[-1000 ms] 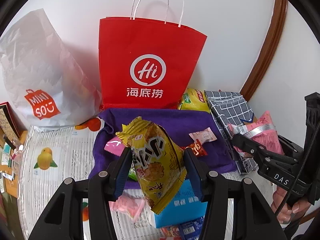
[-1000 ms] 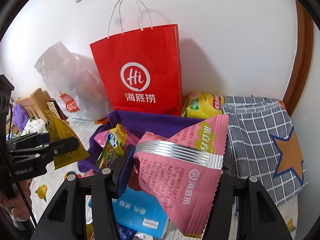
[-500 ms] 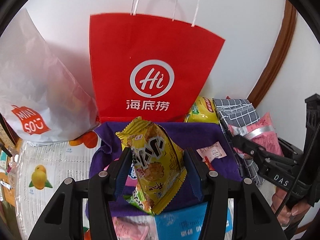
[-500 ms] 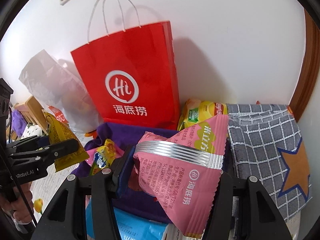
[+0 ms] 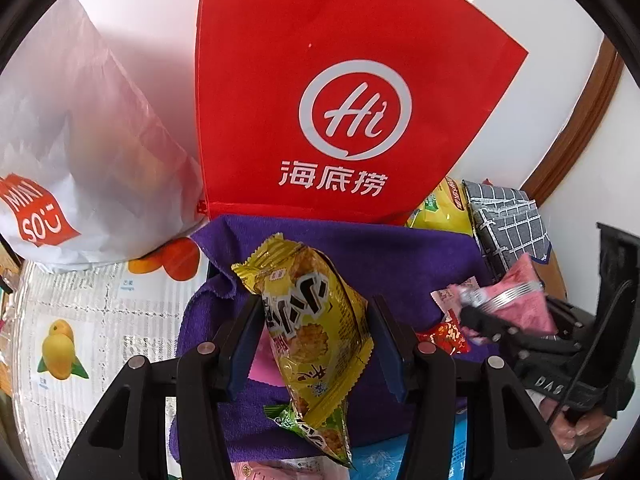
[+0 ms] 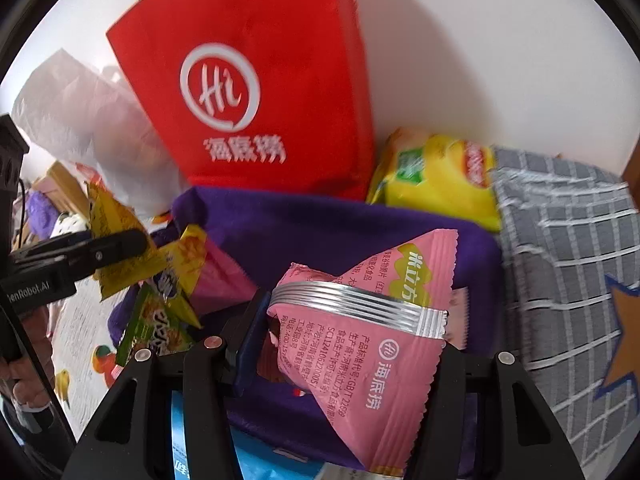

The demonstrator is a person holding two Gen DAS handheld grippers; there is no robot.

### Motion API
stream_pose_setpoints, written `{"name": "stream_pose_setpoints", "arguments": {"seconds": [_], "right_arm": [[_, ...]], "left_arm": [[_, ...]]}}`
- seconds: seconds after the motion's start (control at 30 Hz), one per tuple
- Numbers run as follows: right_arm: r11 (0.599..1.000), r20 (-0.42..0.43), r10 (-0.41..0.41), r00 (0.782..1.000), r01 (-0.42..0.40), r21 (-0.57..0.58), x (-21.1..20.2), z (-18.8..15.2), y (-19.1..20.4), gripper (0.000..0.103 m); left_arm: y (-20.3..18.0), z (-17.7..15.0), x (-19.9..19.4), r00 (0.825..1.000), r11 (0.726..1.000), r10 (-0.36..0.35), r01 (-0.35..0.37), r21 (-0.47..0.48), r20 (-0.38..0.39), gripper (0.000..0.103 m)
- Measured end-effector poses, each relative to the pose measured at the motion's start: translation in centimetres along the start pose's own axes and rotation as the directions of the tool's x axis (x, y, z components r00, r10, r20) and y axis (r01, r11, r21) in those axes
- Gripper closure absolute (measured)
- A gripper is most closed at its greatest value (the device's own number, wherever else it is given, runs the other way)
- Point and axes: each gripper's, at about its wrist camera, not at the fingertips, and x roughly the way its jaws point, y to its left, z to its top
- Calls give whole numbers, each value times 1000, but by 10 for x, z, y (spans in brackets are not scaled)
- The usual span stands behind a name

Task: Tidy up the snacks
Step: 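Open the right tool to drop the pink bag on the towel while the left tool releases the yellow bag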

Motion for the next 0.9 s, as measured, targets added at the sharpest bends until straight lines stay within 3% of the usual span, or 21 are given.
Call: {"name": "stream_pose_setpoints", "arguments": {"seconds": [0.43, 0.53, 0.67, 0.9], "right_arm": [[1000, -111, -9, 994, 6, -27, 38, -6, 7, 48], [1000, -114, -20, 993, 18, -21, 38, -4, 6, 43], [999, -98, -21, 995, 17, -36, 33, -2, 8, 26], [999, -25, -53, 998, 54, 10, 9, 6, -1, 25]], "left_arm": [[-10, -6, 18, 997, 999, -51, 52, 15, -51, 52], [-15, -9, 22, 997, 998, -53, 55, 32, -63, 52], [-20, -11, 28, 996, 998, -36, 39, 43, -79, 52], [-24, -13, 29, 996, 998, -23, 28, 57, -80, 52]]}}
